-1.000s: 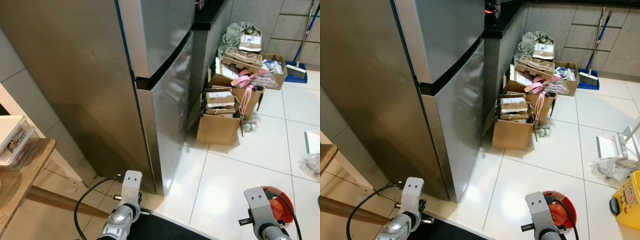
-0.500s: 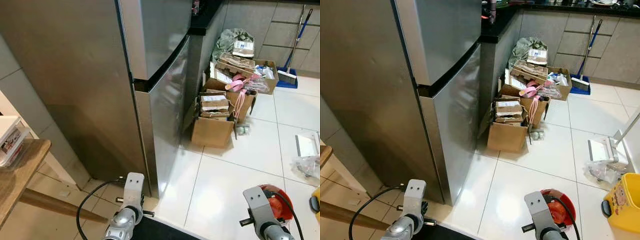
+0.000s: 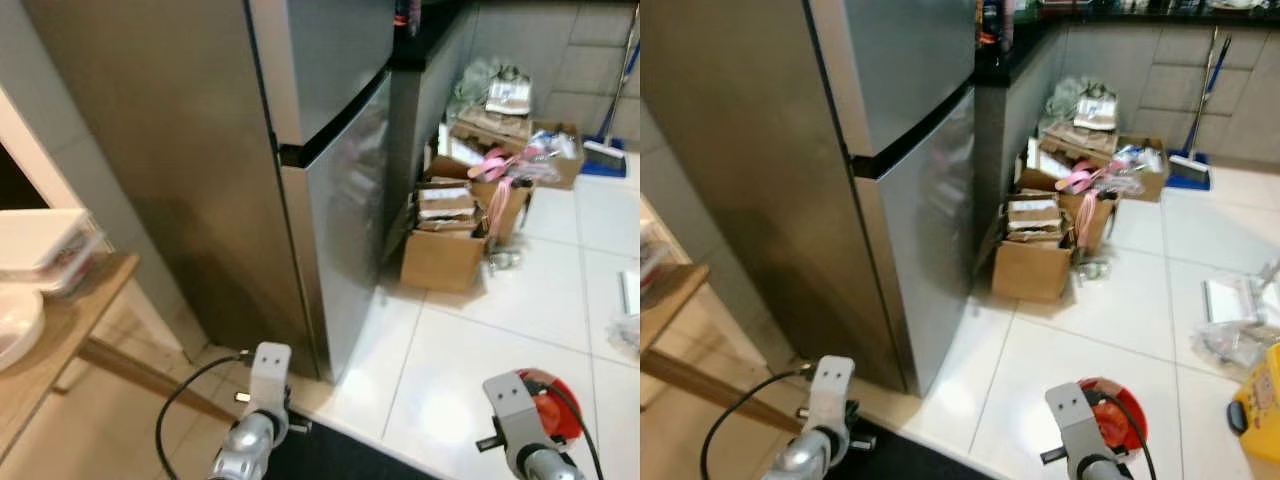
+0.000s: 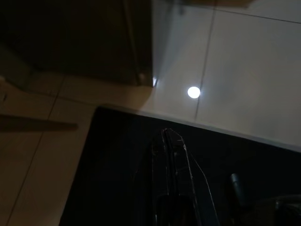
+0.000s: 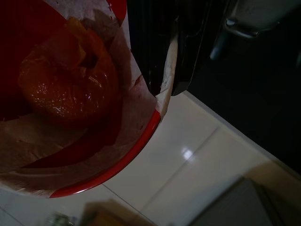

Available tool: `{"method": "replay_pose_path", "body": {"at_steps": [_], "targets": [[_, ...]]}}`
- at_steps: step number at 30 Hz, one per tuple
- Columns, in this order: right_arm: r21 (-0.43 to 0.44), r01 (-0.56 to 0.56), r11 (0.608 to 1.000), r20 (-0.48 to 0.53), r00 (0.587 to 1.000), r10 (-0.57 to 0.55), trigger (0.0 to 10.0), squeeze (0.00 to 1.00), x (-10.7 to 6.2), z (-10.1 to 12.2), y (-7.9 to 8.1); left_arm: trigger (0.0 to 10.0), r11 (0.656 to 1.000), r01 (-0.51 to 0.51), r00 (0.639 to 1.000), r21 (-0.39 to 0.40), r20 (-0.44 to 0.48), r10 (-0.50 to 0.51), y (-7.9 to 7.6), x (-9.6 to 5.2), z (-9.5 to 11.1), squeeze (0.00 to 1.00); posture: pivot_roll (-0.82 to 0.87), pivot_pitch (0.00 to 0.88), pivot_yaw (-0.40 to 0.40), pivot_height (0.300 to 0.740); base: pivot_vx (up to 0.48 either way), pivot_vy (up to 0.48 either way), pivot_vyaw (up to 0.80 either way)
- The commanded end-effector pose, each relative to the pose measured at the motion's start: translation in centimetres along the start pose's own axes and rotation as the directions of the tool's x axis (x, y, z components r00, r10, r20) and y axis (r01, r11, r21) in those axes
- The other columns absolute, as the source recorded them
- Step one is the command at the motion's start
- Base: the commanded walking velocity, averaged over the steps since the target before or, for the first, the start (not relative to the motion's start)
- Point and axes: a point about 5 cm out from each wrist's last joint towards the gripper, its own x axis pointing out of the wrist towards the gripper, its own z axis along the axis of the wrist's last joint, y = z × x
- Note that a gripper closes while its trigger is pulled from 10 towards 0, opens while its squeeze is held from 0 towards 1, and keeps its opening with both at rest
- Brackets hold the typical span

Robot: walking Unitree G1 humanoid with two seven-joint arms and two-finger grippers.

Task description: Restocking fridge

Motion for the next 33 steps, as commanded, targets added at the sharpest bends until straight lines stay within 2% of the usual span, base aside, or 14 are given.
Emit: {"method": "replay_pose_path", "body": {"at_steps": [1, 14, 24, 25, 30, 33], "targets": [[0.015, 0.009, 1.000, 0.007, 1.000, -0.010, 10.0, 0.00, -0.16, -0.22, 0.21, 10.0, 1.000, 0.008, 1.000, 0.005, -0.030, -0.008, -0.12, -0.14, -0.70, 0.00, -0.10, 0.070, 0.039, 0.740, -0.360, 0.000, 0.00], [0.021, 0.007, 1.000, 0.009, 1.000, -0.007, 10.0, 0.00, -0.19, -0.18, 0.23, 10.0, 0.999, 0.041, 0.998, 0.023, -0.050, -0.040, -0.23, -0.20, -0.63, 0.00, -0.10, 0.081, 0.035, 0.740, -0.022, 0.000, 0.00], [0.019, 0.011, 1.000, 0.009, 1.000, -0.012, 10.0, 0.00, -0.23, -0.18, -0.03, 10.0, 0.998, 0.057, 0.996, 0.016, -0.066, -0.056, -0.53, -0.18, -0.68, 0.00, -0.11, 0.084, 0.036, 0.740, 0.000, -0.480, 0.00], [0.020, 0.013, 1.000, 0.009, 1.000, -0.013, 10.0, 0.00, -0.24, -0.20, -0.08, 10.0, 0.999, 0.049, 0.997, -0.004, -0.060, -0.049, -0.52, -0.16, -0.63, 0.00, -0.11, 0.087, 0.038, 0.740, 0.000, 0.000, 0.00], [0.023, 0.015, 1.000, 0.008, 1.000, -0.015, 10.0, 0.00, -0.22, -0.17, -0.21, 10.0, 0.999, 0.023, 0.998, 0.042, -0.054, -0.021, -0.21, -0.04, -0.26, 0.00, -0.11, 0.089, 0.040, 0.740, 0.000, 0.000, 0.00], [0.024, 0.016, 1.000, 0.009, 1.000, -0.016, 10.0, 0.00, -0.21, -0.12, -0.24, 10.0, 0.999, 0.031, 0.998, 0.038, -0.050, -0.029, -0.26, -0.04, -0.19, 0.00, -0.11, 0.089, 0.040, 0.740, 0.000, 0.000, 0.00]]}}
